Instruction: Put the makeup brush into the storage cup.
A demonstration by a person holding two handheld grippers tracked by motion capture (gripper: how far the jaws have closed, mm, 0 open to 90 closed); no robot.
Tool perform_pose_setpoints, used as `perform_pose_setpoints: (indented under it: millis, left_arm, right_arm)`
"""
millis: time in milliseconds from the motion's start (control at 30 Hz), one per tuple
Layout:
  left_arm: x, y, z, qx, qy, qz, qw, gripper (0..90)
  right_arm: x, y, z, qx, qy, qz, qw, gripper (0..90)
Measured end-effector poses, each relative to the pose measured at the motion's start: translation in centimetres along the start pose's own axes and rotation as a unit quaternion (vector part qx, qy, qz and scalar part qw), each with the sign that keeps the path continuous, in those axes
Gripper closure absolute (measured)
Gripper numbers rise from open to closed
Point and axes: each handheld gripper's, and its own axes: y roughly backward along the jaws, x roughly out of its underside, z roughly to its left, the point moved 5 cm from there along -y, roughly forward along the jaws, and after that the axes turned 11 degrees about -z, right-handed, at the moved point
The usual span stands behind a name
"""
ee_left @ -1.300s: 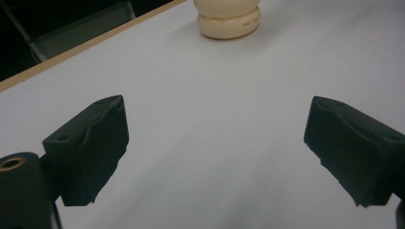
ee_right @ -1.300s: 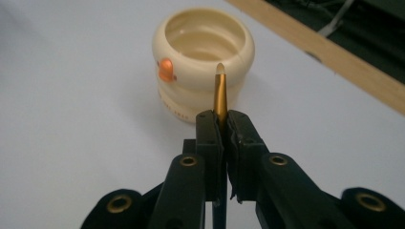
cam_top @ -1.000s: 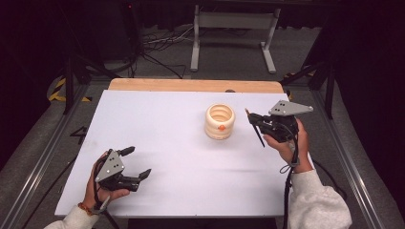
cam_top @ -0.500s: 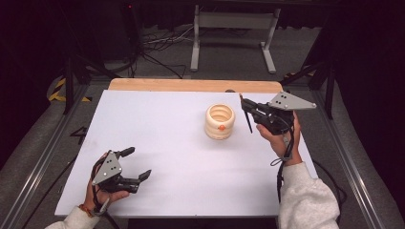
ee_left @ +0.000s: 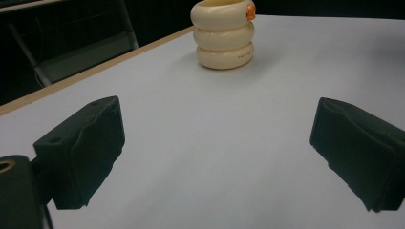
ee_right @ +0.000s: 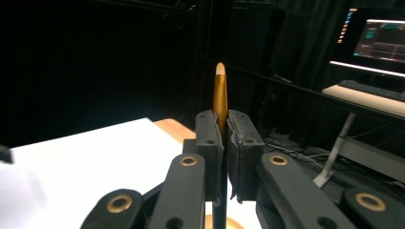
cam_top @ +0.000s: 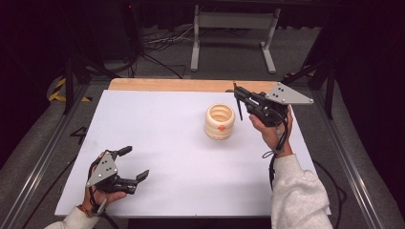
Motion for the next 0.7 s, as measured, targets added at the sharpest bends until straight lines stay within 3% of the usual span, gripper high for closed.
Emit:
perform_pose_setpoints:
  millis: [200,233,300,500,633,700]
  left_arm:
    - [0.0,0.1,0.0,0.0,0.0,0.003,1.0,4.8]
    - [0.1,0.1,0.0,0.0,0.001,0.004,1.0,4.8]
    - [0.1,0.0,0.0,0.001,0.001,0.006,1.0,5.0]
    - [0.1,0.1,-0.1,0.003,0.001,0.006,1.0,5.4]
    - [0.1,0.1,-0.1,0.004,0.001,0.006,1.0,5.3]
    - [0.1,0.1,-0.1,0.003,0.002,0.005,1.0,5.1]
  right_arm:
    - [0.4,-0.8,-0.5,0.008,-0.01,-0.009,0.9999,84.7]
    - [0.6,-1.0,-0.7,0.018,-0.012,-0.015,0.9996,84.7]
    - [0.7,-1.3,-1.1,0.02,-0.035,-0.037,0.9985,84.6]
    - [1.3,-1.9,-1.6,0.043,-0.04,-0.05,0.997,84.7]
    - [1.9,-2.3,-1.6,0.043,-0.046,-0.058,0.9963,84.6]
    - [2.3,-2.7,-1.8,0.051,-0.037,-0.058,0.9964,84.7]
